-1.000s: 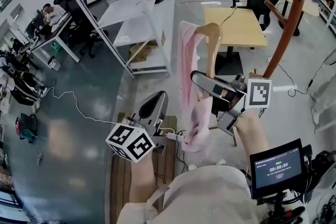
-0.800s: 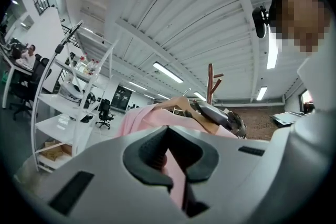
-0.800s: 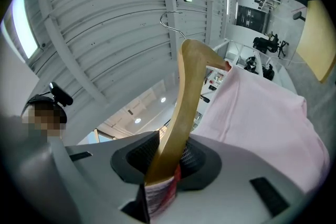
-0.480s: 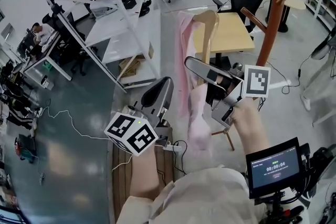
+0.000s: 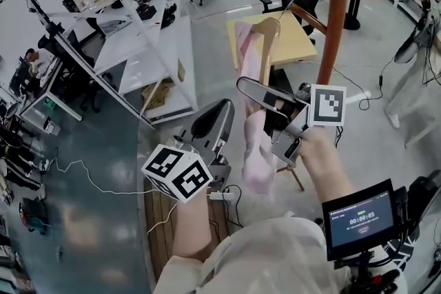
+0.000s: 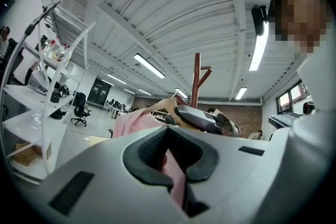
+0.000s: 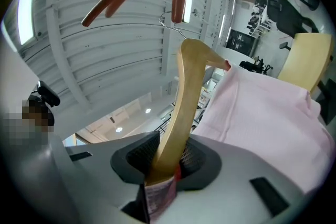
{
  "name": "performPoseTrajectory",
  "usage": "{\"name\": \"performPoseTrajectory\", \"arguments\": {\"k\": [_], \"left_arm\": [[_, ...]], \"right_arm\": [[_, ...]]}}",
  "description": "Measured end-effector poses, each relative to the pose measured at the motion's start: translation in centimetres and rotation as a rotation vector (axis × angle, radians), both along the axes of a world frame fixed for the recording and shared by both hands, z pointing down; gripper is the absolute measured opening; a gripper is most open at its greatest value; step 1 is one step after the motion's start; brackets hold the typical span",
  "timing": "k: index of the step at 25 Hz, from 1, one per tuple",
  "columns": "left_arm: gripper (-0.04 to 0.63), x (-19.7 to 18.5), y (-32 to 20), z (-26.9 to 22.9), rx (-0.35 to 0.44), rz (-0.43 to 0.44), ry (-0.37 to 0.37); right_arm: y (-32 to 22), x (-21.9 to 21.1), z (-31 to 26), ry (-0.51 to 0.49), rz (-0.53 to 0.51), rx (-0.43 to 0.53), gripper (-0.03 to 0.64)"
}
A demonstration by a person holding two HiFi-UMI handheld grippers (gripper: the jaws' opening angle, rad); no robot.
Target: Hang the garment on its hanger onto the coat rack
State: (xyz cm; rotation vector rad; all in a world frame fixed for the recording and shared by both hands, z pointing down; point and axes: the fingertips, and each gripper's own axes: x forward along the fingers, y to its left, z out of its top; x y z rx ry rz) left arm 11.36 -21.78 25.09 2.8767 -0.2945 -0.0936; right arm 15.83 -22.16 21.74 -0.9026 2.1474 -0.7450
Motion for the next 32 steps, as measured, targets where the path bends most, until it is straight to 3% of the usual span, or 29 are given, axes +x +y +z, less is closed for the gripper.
{"name": "performPoseTrajectory", "arguments": {"k": [14,23,32], "left_arm": [[0.006,1.2,0.8,2.7,-0.059,0.048,-0.026],[0.006,3.8,5.7,3.5,-0.074,0.094,-0.044],[0.006,5.8,6.3,4.8,-0.099,0.148,-0.045]], "right_arm": [[0.7,0.3,2.5,-0.027,0.033,-0.057,0.101],[5.4,2.3,3.8,-0.004,0.071,-0.076,0.100],[6.2,3.6,6.0,0.034,0.106,-0.114,0.100]]}}
